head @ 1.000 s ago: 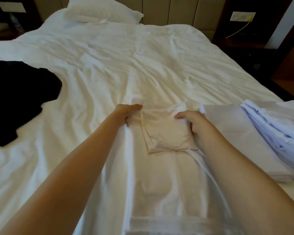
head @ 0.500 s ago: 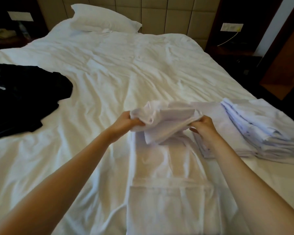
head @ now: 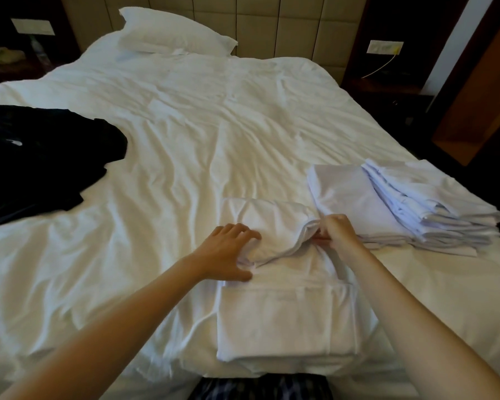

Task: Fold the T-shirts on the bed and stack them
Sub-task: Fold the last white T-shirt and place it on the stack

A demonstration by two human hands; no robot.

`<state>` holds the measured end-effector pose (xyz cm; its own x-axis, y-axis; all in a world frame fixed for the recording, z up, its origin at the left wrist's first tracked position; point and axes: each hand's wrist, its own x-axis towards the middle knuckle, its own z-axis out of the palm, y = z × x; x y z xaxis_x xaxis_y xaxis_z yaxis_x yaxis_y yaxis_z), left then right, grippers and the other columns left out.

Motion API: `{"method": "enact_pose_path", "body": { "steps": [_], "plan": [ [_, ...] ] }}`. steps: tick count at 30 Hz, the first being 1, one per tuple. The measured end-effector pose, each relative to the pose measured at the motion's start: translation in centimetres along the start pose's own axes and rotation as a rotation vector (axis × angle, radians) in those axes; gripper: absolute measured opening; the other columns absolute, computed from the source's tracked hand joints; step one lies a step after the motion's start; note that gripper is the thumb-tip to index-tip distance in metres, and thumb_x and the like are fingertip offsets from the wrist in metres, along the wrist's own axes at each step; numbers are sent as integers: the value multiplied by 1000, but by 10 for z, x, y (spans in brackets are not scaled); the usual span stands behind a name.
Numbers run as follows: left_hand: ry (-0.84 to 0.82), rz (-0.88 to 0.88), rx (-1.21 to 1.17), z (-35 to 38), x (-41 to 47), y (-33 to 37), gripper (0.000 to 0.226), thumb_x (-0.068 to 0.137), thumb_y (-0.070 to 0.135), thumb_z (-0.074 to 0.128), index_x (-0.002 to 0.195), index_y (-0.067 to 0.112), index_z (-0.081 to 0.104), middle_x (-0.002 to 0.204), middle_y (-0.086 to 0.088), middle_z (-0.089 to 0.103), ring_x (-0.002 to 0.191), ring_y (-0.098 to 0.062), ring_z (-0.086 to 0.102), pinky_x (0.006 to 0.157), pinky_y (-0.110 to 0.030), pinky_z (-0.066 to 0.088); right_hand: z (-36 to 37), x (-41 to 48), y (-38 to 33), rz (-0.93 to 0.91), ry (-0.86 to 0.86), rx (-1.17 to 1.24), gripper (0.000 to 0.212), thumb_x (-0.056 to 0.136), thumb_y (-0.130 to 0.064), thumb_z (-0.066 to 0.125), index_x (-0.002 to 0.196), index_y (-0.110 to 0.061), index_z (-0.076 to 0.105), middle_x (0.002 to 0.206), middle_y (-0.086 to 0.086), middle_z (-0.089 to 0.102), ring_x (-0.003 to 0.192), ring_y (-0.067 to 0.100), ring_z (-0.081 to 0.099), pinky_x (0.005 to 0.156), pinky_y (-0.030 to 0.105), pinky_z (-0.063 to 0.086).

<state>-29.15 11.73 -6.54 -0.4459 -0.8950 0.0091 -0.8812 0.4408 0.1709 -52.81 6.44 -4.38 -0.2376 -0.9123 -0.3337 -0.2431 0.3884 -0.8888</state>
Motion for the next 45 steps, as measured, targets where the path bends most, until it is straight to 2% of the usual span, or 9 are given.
{"method": "enact_pose_path", "body": {
  "steps": [4, 11, 14, 16, 19, 21, 25, 33, 45],
  "plan": [
    [134, -50, 130, 11, 13, 18, 65, 83, 47, 56, 140, 25, 34, 137, 3, 42, 125, -17, 41, 103, -26, 26, 8, -13, -8, 222, -189, 482, 15, 90, -23, 55, 84, -9, 53, 75, 10, 55, 68, 24, 53, 64, 35, 46],
    [136, -105, -102, 5, 31, 30, 41, 88, 12, 47, 129, 17, 48, 115, -3, 55, 106, -22, 55, 82, -30, 43, 24, -6, -2, 254, -128, 305, 13, 85, 13, 53, 82, 0, 55, 53, 12, 61, 59, 23, 59, 39, 20, 49],
    [-113, -158, -357, -4, 30, 23, 48, 87, 23, 58, 134, 23, 46, 122, -3, 53, 110, -21, 52, 89, -26, 40, 19, -4, 5, 153, 32, -223, 48, 76, -2, 73, 119, 6, 53, 104, 18, 63, 96, 32, 62, 66, 32, 53],
    [-189, -287, -668, -8, 29, 19, 44, 89, 30, 60, 132, 23, 48, 125, -7, 54, 113, -22, 52, 92, -25, 38, 21, -14, 2, 0, 68, -645, 53, 78, -11, 71, 124, 3, 50, 107, 14, 61, 102, 32, 59, 69, 28, 47],
    [264, -523, -873, -15, 37, 10, 35, 90, 32, 59, 122, 16, 56, 119, -9, 57, 106, -21, 54, 87, -26, 40, 30, -9, -9, -220, 116, -872, 65, 81, -14, 65, 136, -4, 31, 132, 16, 41, 123, 33, 42, 91, 35, 42],
    [495, -691, -768, -16, 41, -3, 49, 86, 34, 64, 128, 13, 48, 126, -9, 51, 114, -24, 51, 90, -31, 41, 35, 4, -19, -252, 63, -791, 74, 80, -16, 63, 141, -4, 21, 137, 17, 34, 128, 34, 34, 98, 39, 38],
    [181, -937, -1092, -9, 50, -26, 91, 66, 52, 77, 134, 5, 41, 129, -11, 53, 108, -31, 58, 87, -37, 51, 34, 24, -27, 32, -74, -576, 97, 75, -29, 74, 145, 3, 13, 144, 18, 34, 132, 33, 36, 102, 36, 38],
    [106, -940, -1367, -2, 63, -33, 64, 73, 31, 80, 121, 1, 51, 109, -14, 62, 91, -30, 61, 76, -41, 52, 23, 50, -21, 246, -255, -118, 69, 72, -12, 79, 131, 4, 47, 124, 17, 57, 110, 31, 56, 96, 37, 45],
    [564, -431, -1132, -77, 65, -33, 14, 78, 9, 74, 74, 18, 64, 75, 3, 63, 63, -1, 61, 61, -14, 51, 5, 21, -59, -312, -54, 230, 32, 80, 2, 69, 111, -5, 61, 102, 7, 62, 84, 14, 58, 58, 11, 49]
  ]
}}
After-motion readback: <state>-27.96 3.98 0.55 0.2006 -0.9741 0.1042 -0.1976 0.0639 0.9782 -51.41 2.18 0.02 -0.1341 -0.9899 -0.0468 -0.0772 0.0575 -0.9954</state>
